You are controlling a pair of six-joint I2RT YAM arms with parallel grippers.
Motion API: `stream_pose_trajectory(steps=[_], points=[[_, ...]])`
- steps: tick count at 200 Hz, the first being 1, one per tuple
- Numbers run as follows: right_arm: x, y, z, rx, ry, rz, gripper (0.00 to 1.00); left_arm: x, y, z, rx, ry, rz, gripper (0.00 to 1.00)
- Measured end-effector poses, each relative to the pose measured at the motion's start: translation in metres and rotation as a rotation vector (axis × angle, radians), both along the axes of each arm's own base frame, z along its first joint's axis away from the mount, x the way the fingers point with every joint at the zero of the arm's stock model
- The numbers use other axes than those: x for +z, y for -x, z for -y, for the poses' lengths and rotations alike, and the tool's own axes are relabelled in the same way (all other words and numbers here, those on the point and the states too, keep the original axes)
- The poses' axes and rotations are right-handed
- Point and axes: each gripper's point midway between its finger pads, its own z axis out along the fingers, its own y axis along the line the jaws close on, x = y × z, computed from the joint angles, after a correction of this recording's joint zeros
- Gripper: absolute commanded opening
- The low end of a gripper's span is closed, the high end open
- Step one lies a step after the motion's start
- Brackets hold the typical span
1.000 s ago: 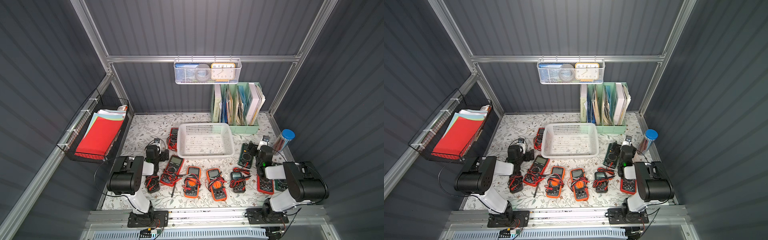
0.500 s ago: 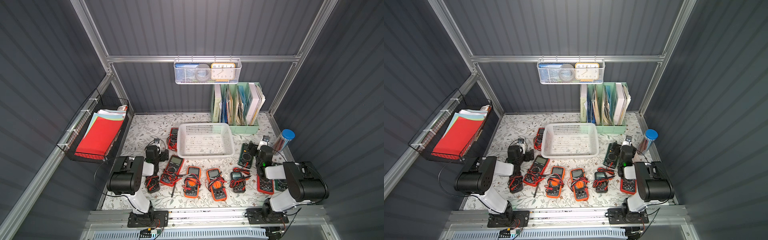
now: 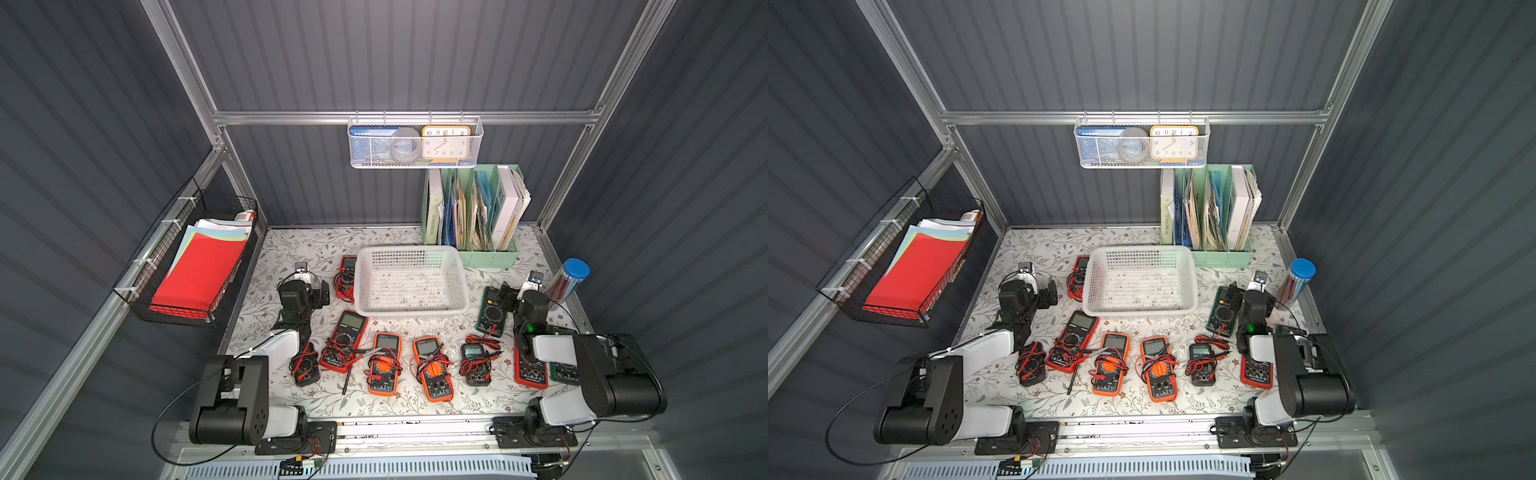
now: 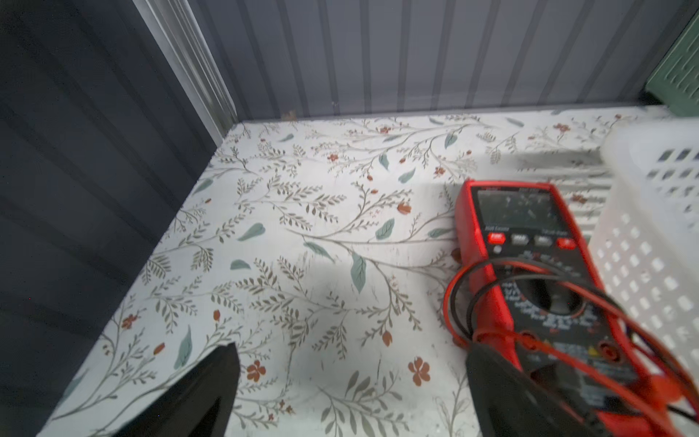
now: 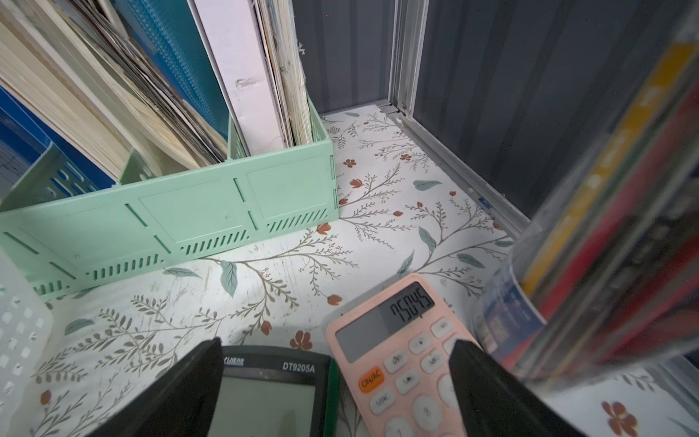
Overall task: Put the multimeter into the basket
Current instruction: Pick up the multimeter from the center of the board.
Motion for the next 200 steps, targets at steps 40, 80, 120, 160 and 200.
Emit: stream_pose_trajectory(steps=[40,80,120,160,200], points=[[0.104,-0.015,0.007,-0.083,-0.126,0.149,0.99,0.048,-0.01,0.005,0.005,0.087,0.042,0.99],[0.138,0.013,0.01,-0.154,-0.403,0.195,0.98,0.082,-0.014,0.013,0.019,0.241,-0.001,0.99],[0.141,0.044,-0.035,0.02,-0.582,0.068,0.94,0.113,-0.008,0.038,-0.005,0.367,-0.098,0.99],[0.14,0.083,-0.119,0.26,-0.643,-0.177,0.91,0.108,0.029,0.096,-0.093,0.43,-0.25,0.99],[0.102,0.15,-0.198,0.48,-0.544,-0.479,0.89,0.106,0.073,0.111,-0.088,0.519,-0.348,0.99]])
